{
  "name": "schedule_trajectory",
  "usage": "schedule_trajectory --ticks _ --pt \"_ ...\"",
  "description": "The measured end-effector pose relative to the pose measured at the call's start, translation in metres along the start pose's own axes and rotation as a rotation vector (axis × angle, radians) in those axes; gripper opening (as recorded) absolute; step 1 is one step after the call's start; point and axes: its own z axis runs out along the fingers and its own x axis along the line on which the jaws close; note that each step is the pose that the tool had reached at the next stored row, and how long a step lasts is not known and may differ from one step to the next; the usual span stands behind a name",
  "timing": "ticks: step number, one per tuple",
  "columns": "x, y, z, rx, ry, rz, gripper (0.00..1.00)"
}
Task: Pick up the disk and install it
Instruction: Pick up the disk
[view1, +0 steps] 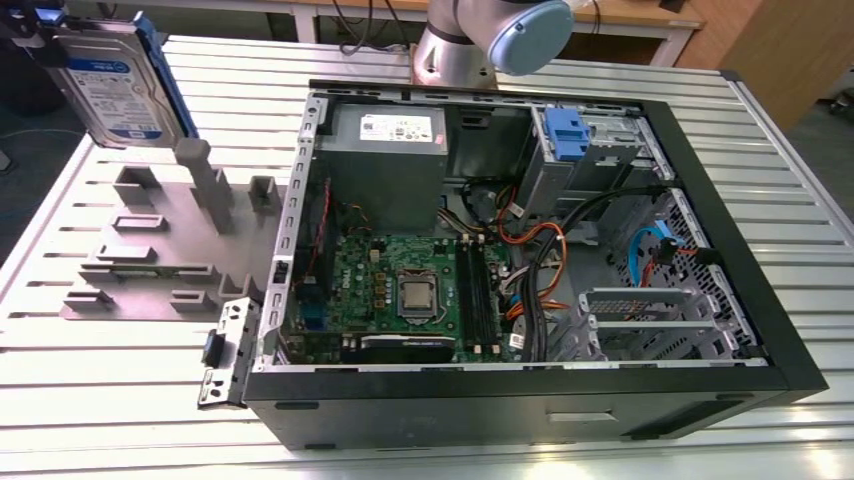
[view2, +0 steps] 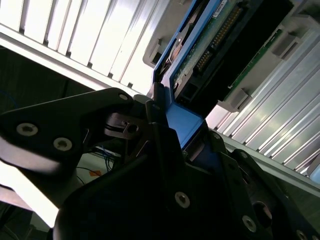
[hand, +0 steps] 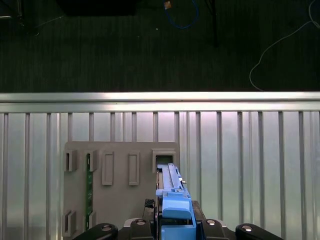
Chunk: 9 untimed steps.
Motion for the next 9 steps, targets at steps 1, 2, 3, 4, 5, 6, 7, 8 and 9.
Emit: schedule_trajectory --ticks 1,2,3,4,5,6,7,8,9 --pt "0.0 0.0 -0.0005 0.0 0.0 0.0 0.36" --pt "0.0 0.0 -0.0006 0.0001 0.0 0.0 0.36" --pt "0.0 0.0 -0.0007 0.0 0.0 0.0 0.36" --pt "0.0 0.0 -0.001 -0.0001 0.0 0.0 0.36" --pt "0.0 0.0 -0.0011 0.0 0.0 0.0 0.36" --pt "0.0 0.0 -0.0013 0.0 0.0 0.0 0.36" --pt "0.0 0.0 -0.0015 0.0 0.0 0.0 0.36" --pt "-0.0001 0.0 -0.0017 0.0 0.0 0.0 0.36" --pt "-0.0001 0.0001 -0.0018 0.0 0.0 0.0 0.36"
